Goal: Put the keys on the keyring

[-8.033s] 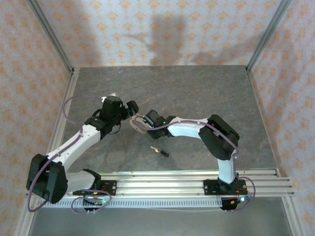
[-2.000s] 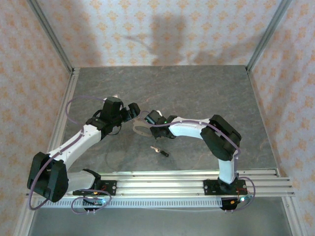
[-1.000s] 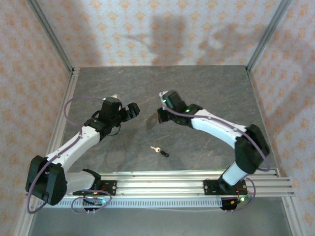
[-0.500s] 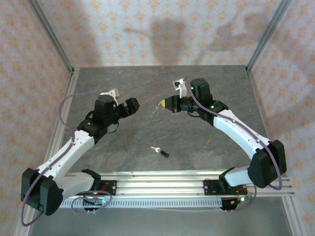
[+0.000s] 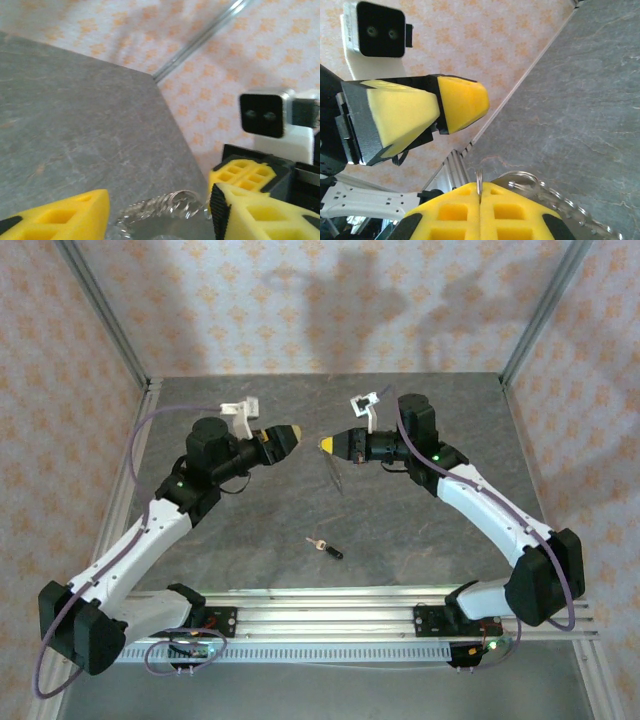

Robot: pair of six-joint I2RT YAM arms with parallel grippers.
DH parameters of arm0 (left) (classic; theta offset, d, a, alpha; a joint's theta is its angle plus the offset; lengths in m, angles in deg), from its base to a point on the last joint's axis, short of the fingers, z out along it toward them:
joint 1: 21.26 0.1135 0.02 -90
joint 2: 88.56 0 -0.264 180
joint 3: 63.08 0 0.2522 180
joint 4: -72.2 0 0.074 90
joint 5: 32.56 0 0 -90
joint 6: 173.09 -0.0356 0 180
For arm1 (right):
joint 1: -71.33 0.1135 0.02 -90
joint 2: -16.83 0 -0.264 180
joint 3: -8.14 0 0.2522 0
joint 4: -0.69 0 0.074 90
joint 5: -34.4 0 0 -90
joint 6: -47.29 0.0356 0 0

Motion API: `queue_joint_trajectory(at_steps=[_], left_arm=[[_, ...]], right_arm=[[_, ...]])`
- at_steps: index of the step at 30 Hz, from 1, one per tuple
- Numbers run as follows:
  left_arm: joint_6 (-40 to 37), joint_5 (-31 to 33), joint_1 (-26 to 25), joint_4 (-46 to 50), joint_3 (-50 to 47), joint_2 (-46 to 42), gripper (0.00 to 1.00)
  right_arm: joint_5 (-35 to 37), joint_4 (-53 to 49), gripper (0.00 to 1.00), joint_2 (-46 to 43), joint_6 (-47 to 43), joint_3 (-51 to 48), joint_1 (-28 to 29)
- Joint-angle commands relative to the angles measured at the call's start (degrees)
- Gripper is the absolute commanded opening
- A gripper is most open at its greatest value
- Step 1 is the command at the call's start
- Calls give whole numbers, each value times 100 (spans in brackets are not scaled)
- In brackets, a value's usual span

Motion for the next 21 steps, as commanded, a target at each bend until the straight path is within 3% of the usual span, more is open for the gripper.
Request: queue_joint_trajectory(at_steps=[1,11,21], left_arm=[[-216,-396,-139,-343,239,195,50],[-155,-716,-317,-928,161,384,37],[-122,-770,-424,-1168,59,390,33]], right_arm=[[-382,471,0,-19,139,41,-21],[-467,659,0,-51,268,-2,-21],[-468,961,0,-80,496,-85,-21]])
